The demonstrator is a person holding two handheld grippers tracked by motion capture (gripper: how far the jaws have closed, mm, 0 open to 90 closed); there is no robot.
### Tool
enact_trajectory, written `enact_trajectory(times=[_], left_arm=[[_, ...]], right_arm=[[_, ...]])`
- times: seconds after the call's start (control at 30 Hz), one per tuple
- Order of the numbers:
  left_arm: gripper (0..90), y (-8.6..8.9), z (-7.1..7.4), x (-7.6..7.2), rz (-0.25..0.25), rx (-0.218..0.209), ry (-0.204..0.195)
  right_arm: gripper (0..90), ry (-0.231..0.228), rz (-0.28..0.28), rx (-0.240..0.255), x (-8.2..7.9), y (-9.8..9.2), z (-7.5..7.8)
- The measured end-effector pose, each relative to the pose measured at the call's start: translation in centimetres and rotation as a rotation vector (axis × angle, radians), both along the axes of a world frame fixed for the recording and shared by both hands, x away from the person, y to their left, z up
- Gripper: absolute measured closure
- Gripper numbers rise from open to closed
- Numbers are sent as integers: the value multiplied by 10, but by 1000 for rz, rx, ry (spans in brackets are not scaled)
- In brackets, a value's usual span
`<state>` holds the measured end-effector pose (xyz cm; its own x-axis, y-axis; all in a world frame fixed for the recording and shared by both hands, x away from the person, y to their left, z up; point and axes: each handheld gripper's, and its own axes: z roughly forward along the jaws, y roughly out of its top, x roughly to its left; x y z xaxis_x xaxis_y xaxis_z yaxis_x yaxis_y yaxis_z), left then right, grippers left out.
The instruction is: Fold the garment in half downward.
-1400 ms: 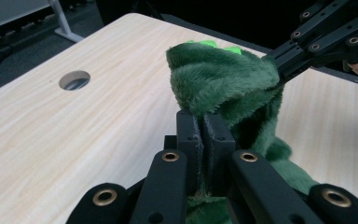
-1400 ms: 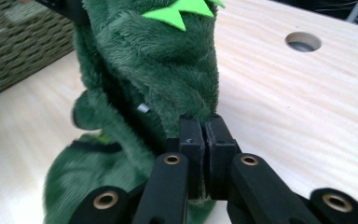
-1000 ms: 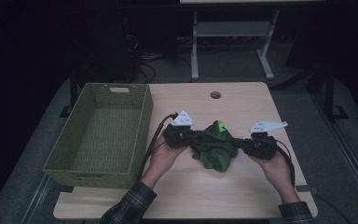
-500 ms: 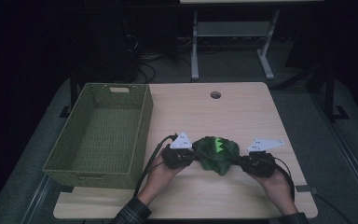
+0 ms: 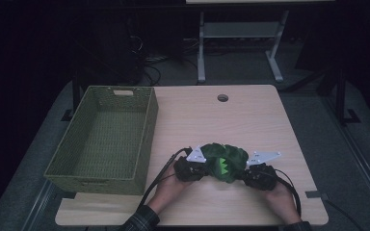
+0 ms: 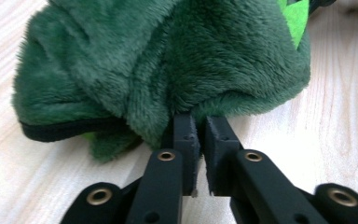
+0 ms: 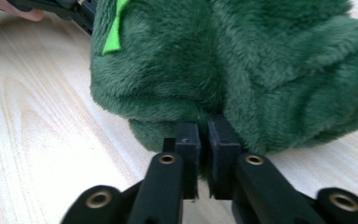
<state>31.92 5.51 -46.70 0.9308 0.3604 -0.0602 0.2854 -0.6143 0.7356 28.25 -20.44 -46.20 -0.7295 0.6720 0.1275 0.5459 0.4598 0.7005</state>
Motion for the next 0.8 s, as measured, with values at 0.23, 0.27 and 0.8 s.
enact_trajectory(times=[0.23, 0.27, 0.8], left_arm=[[662, 9, 12, -13, 0, -23, -7], [649, 10, 13, -15, -1, -22, -6], [798, 31, 35, -28, 33, -73, -14]], right_arm=[[638, -47, 10, 40, -21, -7, 8], [634, -57, 14, 47, -23, -9, 9], [791, -69, -20, 90, -36, -23, 24]])
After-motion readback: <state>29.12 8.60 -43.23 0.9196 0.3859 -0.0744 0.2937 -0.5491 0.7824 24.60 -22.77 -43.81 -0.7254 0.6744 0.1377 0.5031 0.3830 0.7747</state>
